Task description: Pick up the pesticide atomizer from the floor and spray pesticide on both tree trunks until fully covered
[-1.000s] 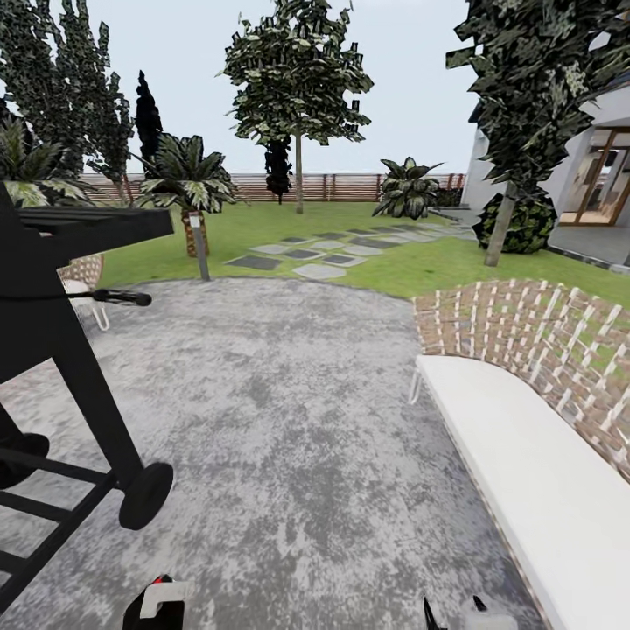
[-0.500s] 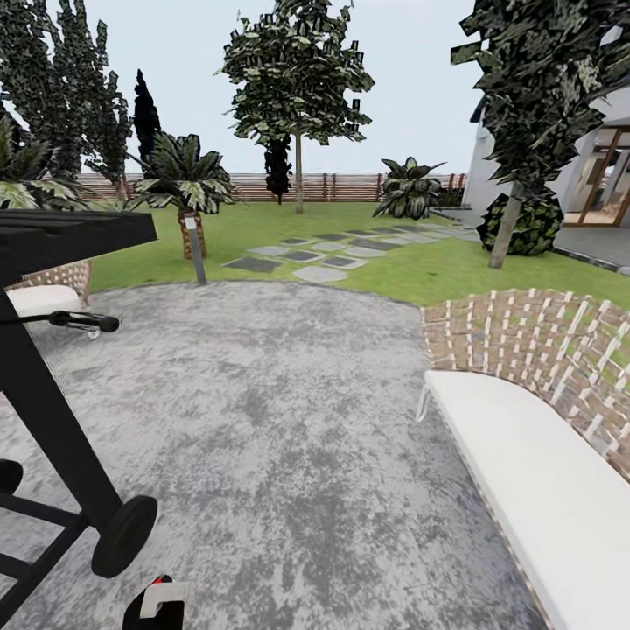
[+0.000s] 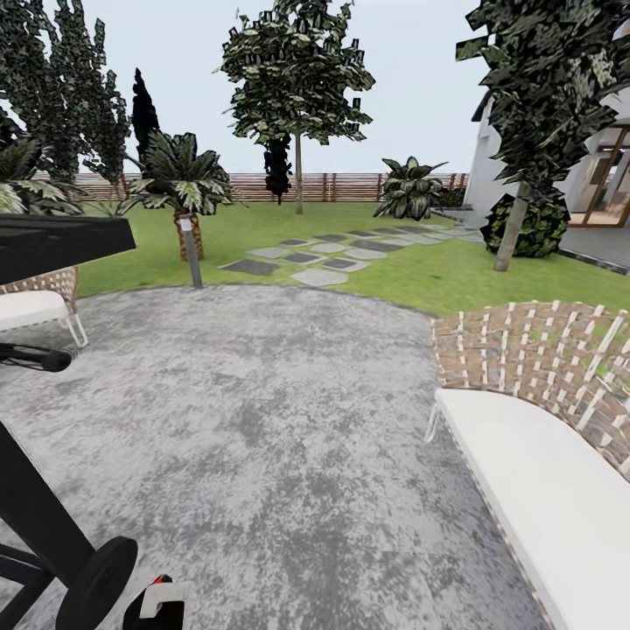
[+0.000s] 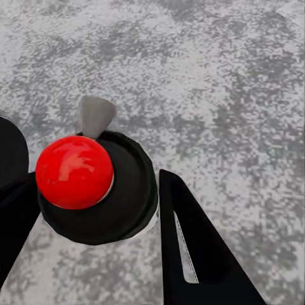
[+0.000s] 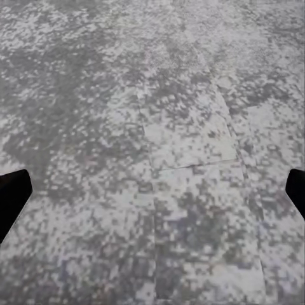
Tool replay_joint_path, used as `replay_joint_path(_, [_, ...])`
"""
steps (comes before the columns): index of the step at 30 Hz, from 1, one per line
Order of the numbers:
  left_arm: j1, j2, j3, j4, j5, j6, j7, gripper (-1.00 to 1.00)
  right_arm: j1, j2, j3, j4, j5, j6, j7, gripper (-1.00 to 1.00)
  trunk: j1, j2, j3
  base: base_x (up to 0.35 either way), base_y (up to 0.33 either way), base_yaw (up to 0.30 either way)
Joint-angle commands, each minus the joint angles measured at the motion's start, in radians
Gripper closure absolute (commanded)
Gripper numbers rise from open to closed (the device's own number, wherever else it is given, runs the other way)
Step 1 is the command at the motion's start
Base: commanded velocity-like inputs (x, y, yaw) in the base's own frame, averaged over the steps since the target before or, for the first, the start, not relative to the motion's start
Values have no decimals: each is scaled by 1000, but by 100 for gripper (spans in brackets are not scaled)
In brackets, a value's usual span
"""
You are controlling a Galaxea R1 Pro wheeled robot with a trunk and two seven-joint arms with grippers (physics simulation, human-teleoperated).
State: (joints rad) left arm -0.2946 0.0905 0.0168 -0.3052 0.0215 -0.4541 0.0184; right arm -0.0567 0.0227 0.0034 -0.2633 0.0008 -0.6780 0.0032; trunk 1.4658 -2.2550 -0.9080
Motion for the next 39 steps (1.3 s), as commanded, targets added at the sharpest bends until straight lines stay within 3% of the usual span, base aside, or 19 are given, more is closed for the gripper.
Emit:
replay_joint_path(1, [0,0,0,0,0,0,0,100,0,1,0,1,0,0,0,-100,0,0,0,339,0,0])
replay_joint_path(31, [0,0,0,-1,0,0,0,100,0,2,-2,26,2,3,-5,-100,0,0,0,338,-32,0])
replay_joint_path(39, [0,0,0,0,0,-2,0,100,0,2,-2,116,2,3,-6,-100,0,0,0,340,0,0])
